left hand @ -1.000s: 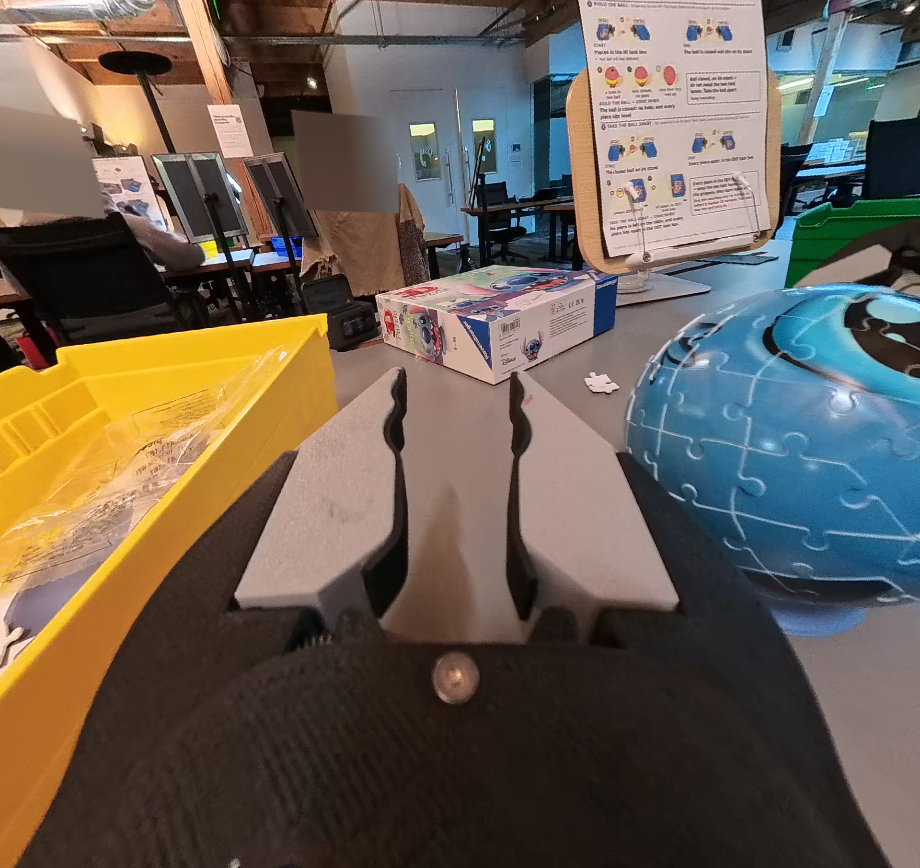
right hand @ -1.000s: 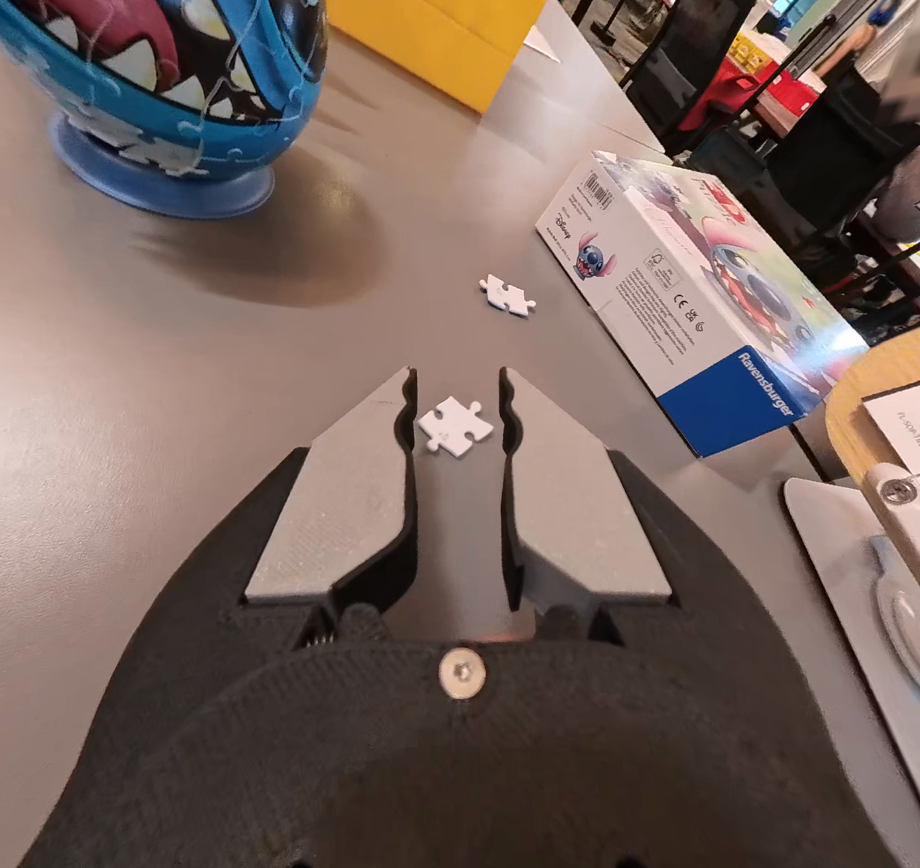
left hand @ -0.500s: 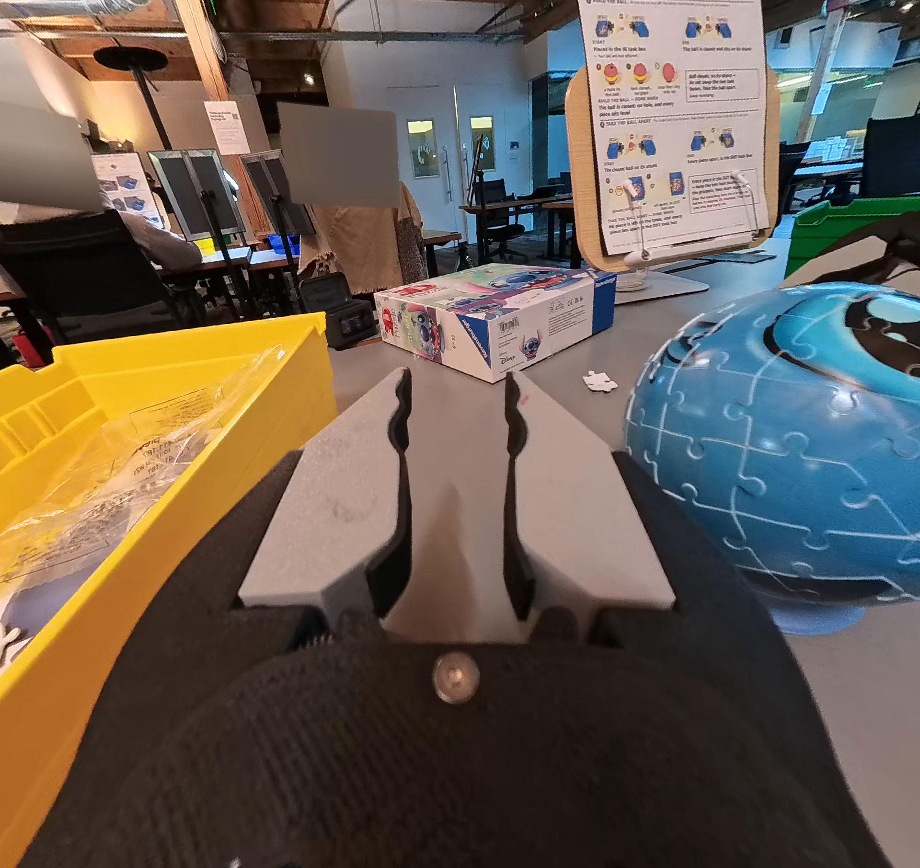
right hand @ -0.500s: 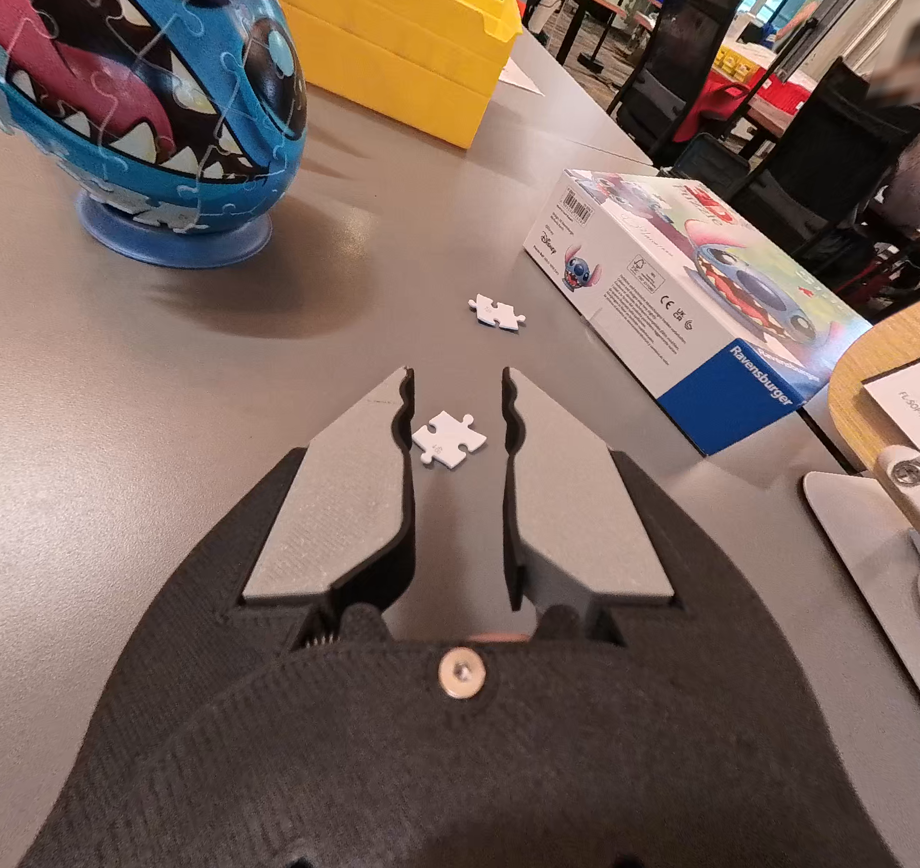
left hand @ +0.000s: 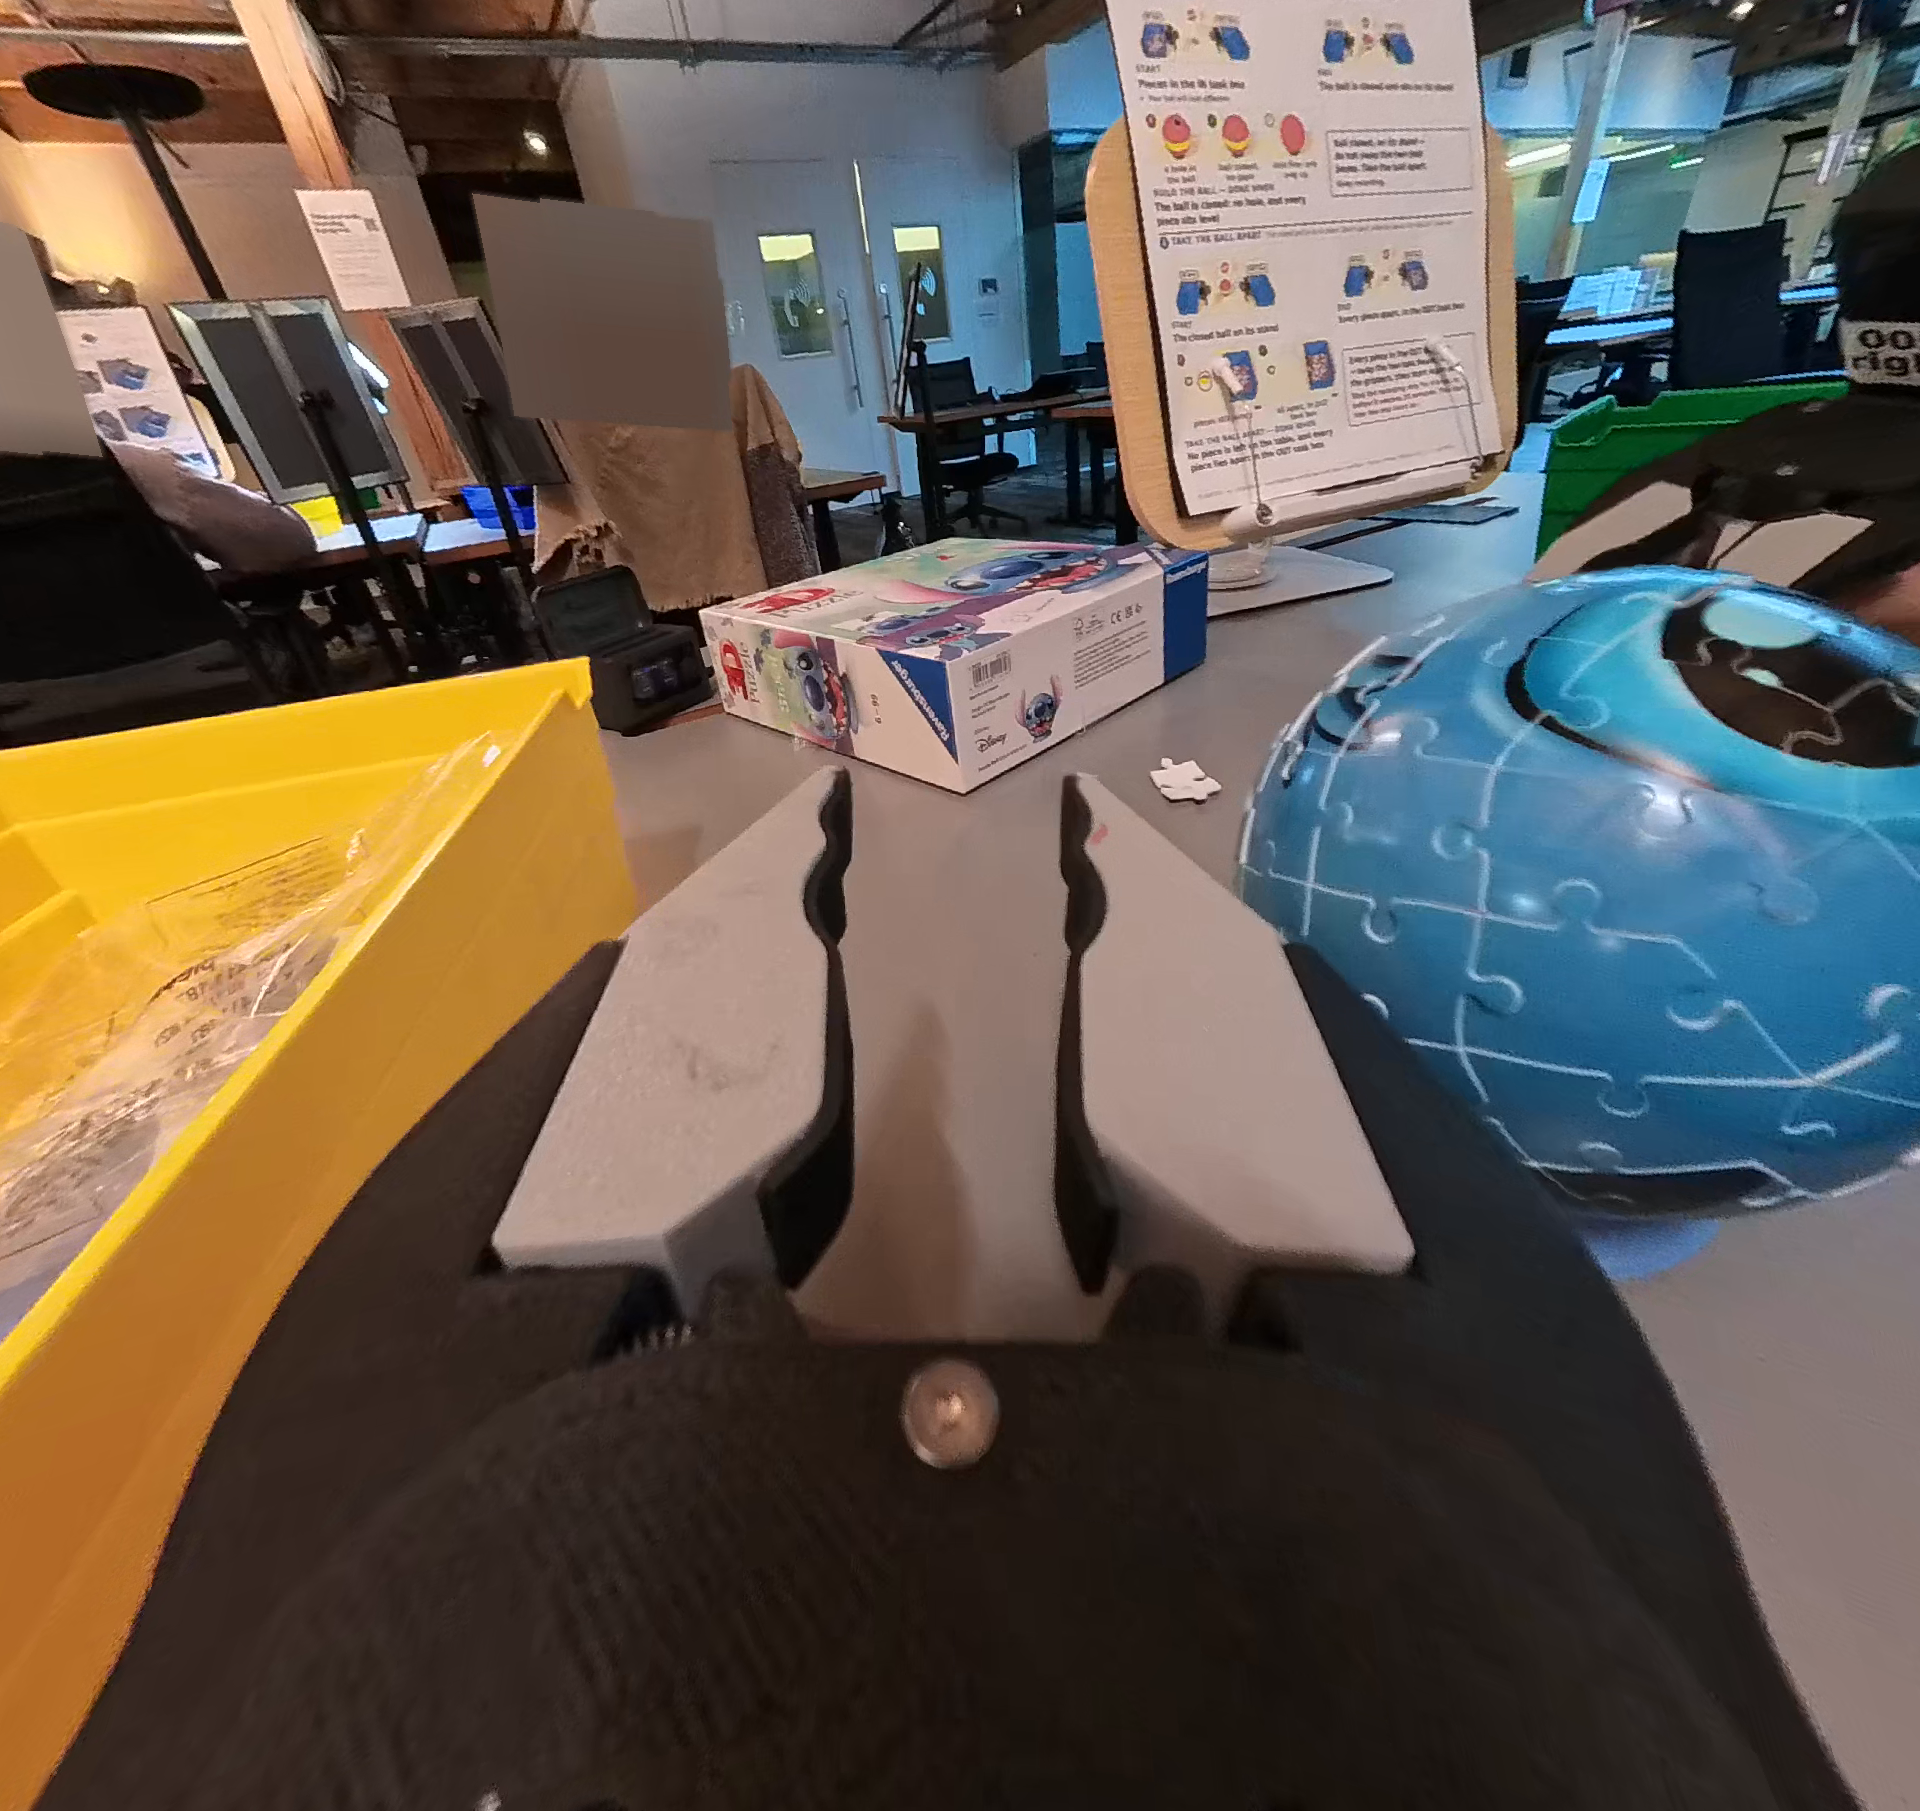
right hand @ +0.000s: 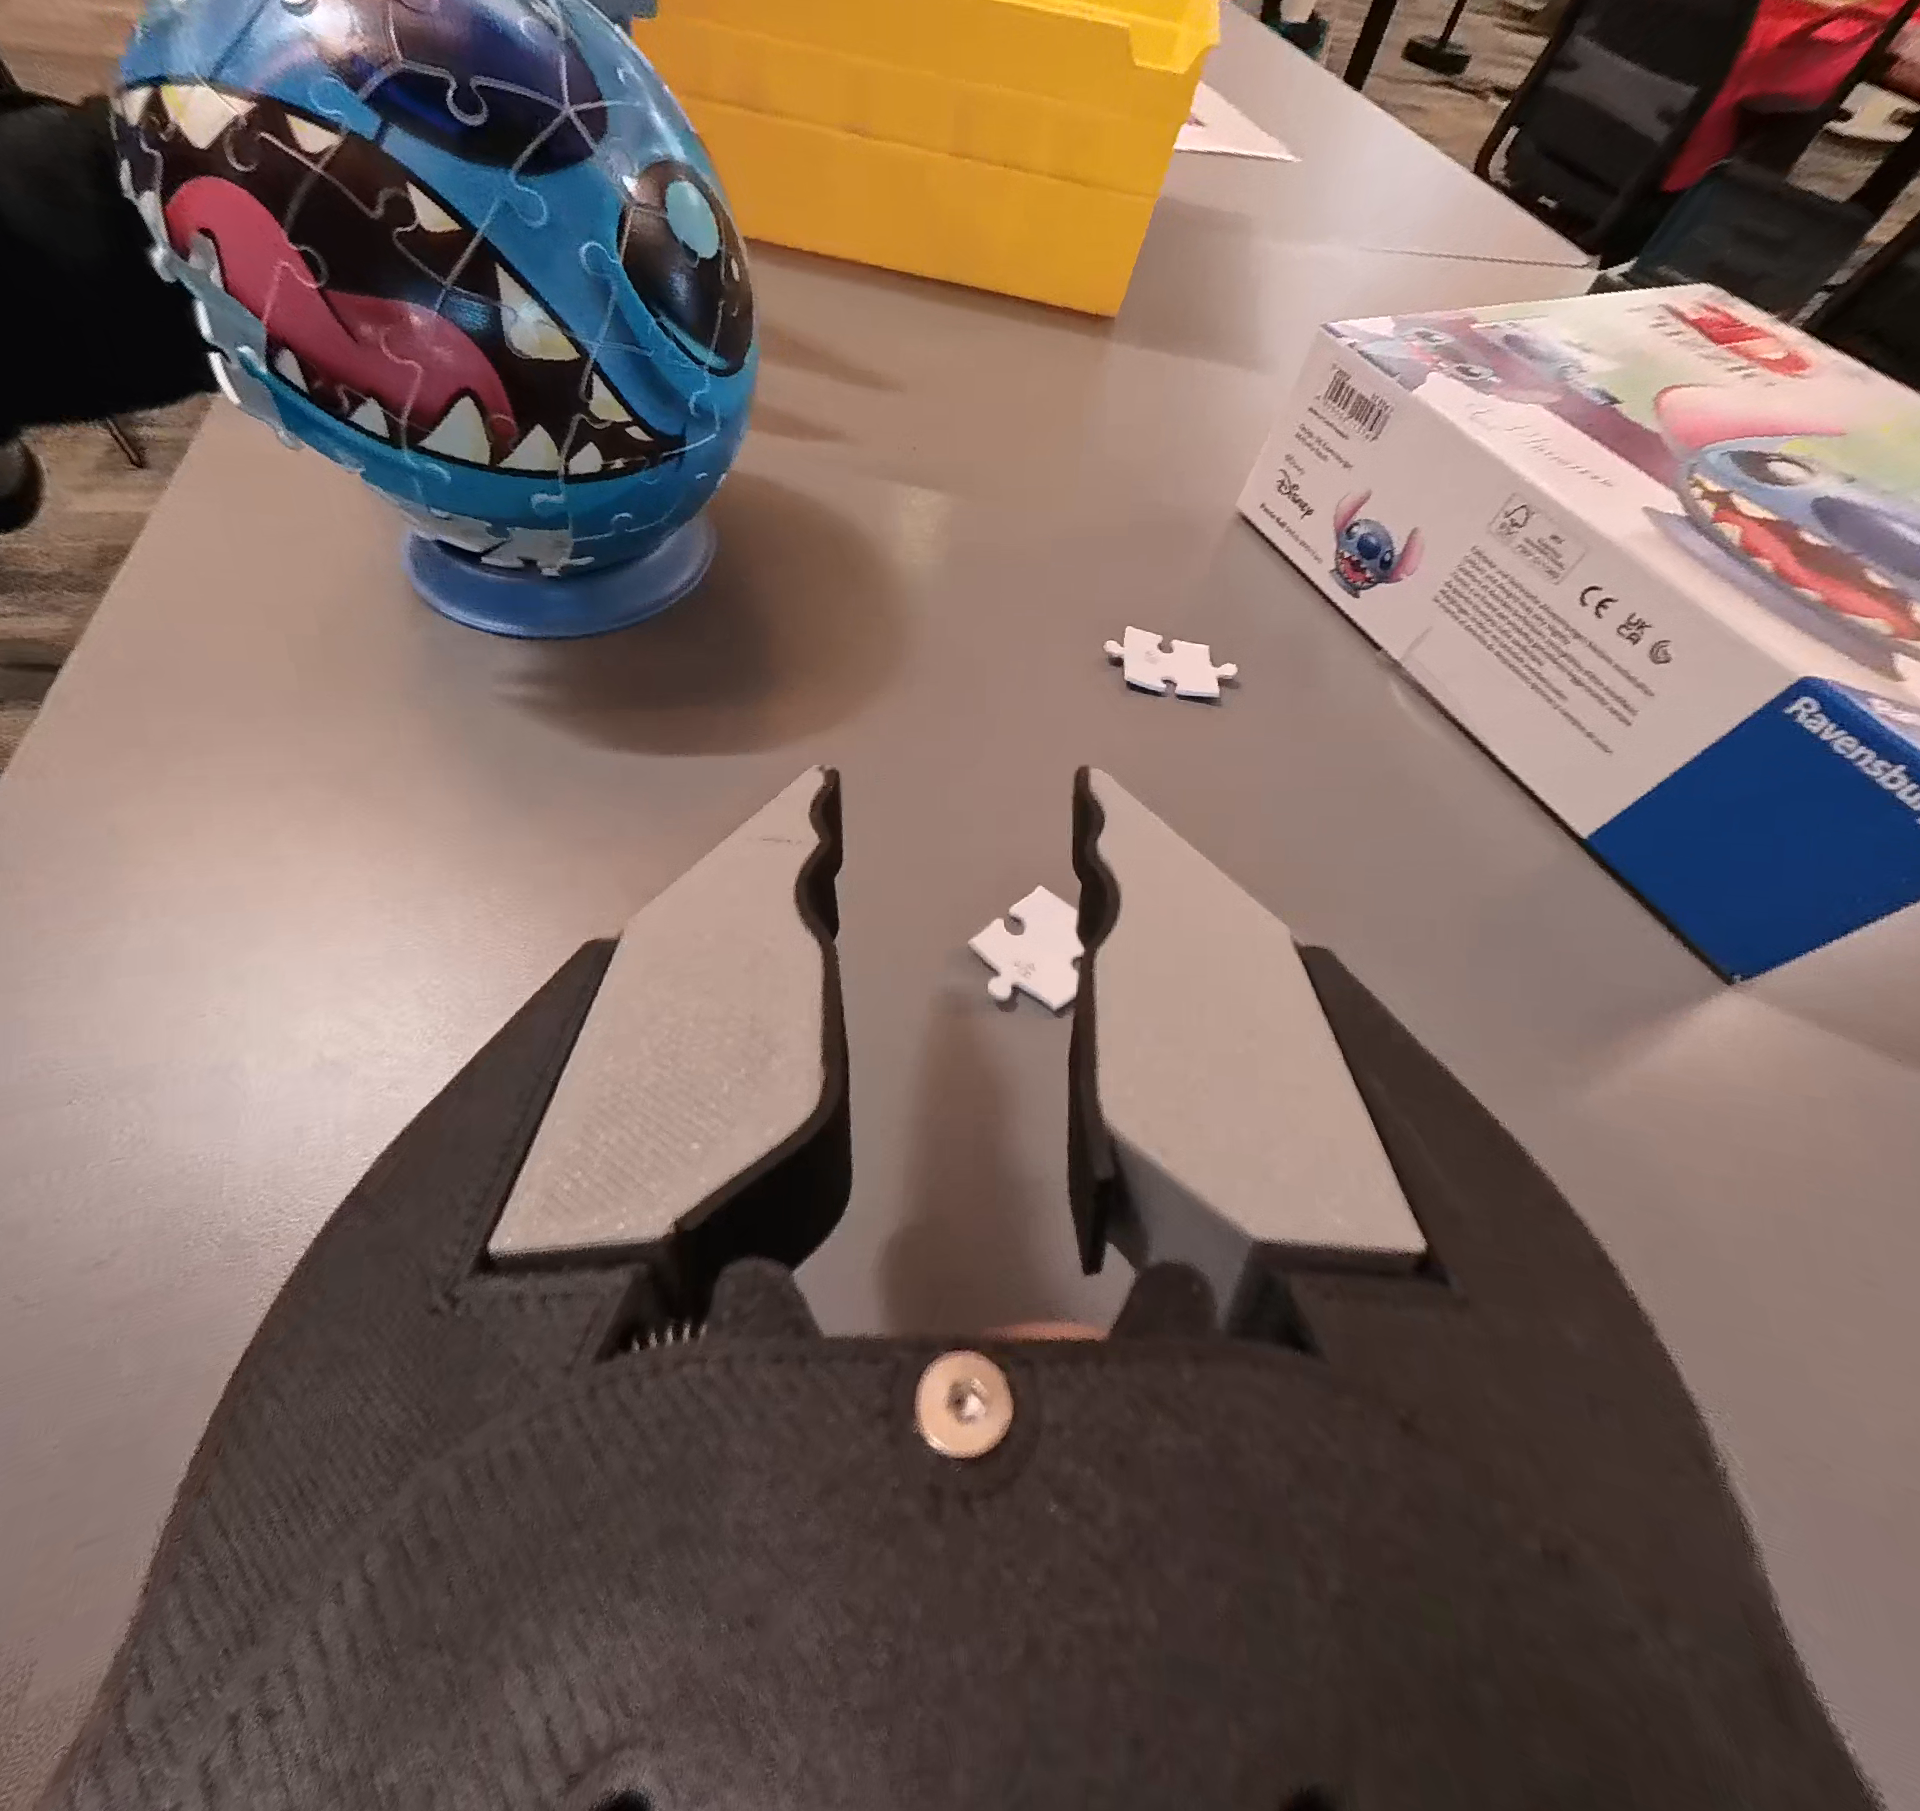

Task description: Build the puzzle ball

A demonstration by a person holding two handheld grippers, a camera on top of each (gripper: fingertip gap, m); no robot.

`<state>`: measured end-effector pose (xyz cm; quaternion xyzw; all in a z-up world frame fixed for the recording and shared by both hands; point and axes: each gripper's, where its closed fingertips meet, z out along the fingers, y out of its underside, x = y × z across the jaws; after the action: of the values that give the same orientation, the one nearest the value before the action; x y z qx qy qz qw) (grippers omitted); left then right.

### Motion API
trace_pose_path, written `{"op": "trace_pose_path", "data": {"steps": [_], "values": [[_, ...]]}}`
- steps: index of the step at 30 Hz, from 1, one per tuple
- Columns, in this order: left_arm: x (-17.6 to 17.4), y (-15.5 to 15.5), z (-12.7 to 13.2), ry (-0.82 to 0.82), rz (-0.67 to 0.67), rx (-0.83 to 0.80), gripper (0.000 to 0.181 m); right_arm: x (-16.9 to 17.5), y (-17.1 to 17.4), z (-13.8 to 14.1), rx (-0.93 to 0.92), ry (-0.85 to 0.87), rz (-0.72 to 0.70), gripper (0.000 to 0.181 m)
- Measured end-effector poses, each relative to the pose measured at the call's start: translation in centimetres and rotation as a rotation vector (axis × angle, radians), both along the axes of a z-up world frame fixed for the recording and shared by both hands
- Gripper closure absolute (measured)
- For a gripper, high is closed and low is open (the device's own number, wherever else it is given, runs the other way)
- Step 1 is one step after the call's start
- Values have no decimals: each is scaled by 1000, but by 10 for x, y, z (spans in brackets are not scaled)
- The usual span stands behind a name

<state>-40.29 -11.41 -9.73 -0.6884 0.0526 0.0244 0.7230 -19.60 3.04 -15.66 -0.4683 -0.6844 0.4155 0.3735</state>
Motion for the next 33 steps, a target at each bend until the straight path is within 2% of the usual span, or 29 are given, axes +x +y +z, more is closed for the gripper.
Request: {"op": "trace_pose_path", "data": {"steps": [7,13,17,22,33], "values": [[0,2,-1,-26,-29,-13,143,1,1,3,-162,-25,57,138],[1,1,0,-24,-34,-7,140,4,-20,2,-97,-20,176,131],[3,0,0,-17,-45,2,134,4,-19,2,-120,-32,180,130],[17,-1,0,-7,-123,0,129,7,-17,9,-182,0,193,130],[26,-8,5,-3,-173,47,128,11,-24,3,-76,-5,205,130]]}}
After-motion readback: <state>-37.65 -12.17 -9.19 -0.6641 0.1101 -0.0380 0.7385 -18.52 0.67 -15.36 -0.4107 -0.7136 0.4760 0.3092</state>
